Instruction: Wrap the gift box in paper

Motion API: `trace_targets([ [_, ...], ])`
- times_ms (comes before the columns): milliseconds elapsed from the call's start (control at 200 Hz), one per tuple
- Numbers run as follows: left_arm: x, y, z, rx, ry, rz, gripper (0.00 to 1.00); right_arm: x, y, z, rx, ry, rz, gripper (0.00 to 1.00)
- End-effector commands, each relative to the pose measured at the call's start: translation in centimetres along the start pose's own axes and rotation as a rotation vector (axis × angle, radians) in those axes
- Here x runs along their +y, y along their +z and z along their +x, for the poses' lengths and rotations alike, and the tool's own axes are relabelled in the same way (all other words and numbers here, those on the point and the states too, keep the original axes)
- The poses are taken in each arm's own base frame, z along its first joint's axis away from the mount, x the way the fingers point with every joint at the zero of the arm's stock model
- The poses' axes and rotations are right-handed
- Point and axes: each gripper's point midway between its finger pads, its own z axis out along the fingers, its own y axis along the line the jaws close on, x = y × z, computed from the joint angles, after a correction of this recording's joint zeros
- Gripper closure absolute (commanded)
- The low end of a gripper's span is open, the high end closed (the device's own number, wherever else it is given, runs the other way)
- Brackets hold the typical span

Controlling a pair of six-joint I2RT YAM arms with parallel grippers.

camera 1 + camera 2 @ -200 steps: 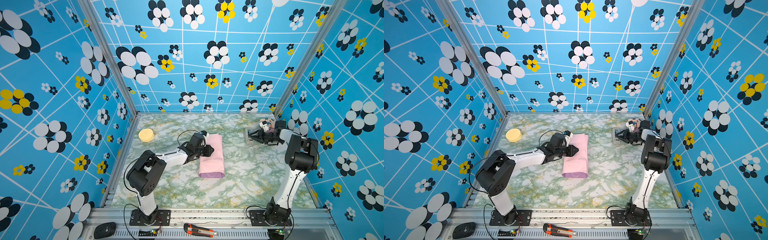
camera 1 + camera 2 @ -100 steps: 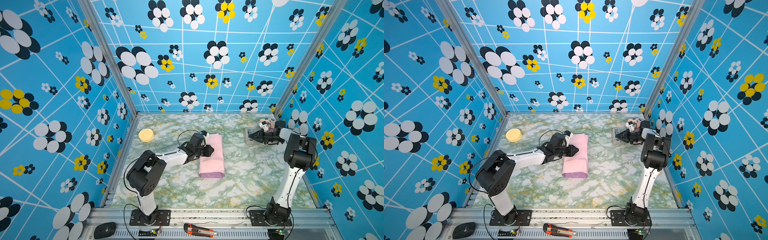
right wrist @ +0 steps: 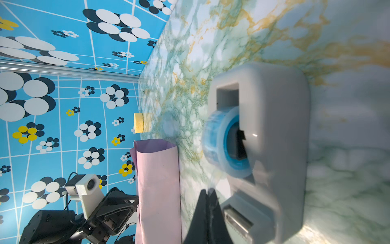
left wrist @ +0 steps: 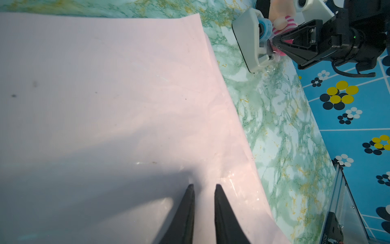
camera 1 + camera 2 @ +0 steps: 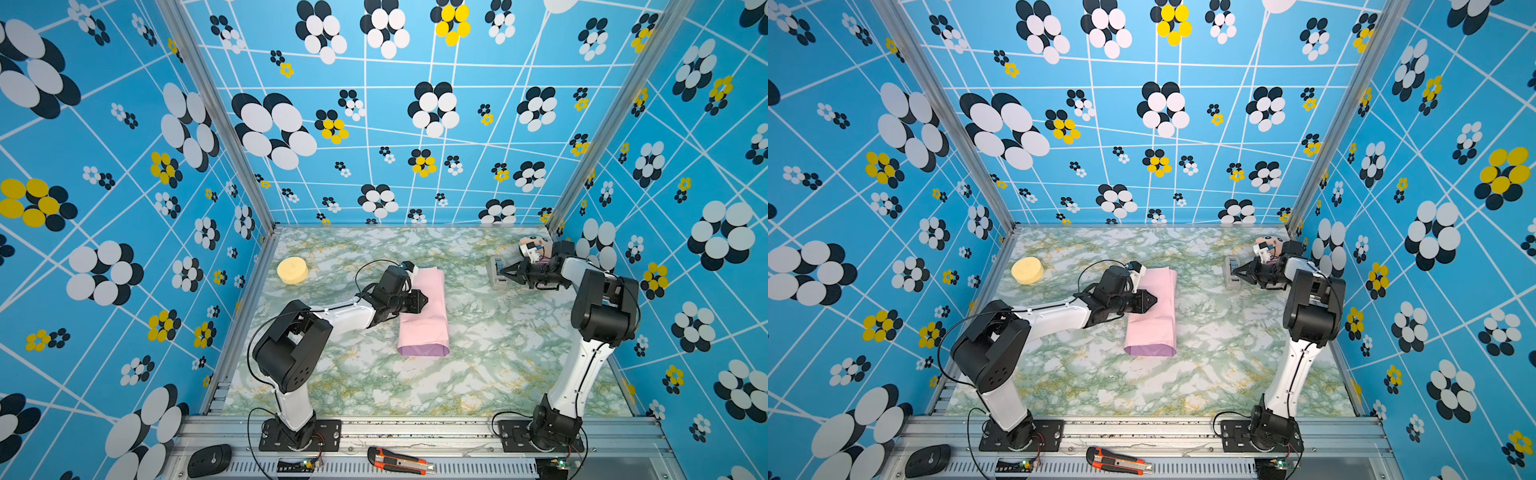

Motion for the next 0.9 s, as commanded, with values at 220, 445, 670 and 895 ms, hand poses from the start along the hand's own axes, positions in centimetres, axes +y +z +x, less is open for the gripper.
trace_targets([
  [220, 3.4, -0.1, 3.7, 0.117, -0.027, -0.133, 0.79, 2.1, -2.3, 0.4, -0.033, 0.054, -0.011, 1.00],
  [445, 3.5, -0.1, 3.9, 0.117, -0.030, -0.134, 0.79, 0.5, -2.0, 1.8, -0.008, 0.159, 0.049, 1.00],
  [670, 3.5, -0.1, 3.9, 0.118, -0.030, -0.131, 0.79, -1.4, -1.5, 3.8, 0.032, 0.211, 0.113, 1.00],
  [895, 3.5, -0.1, 4.0, 0.118, -0.030, -0.133, 0.79, -3.2, -0.6, 3.7, 0.030, 0.229, 0.142, 1.00],
])
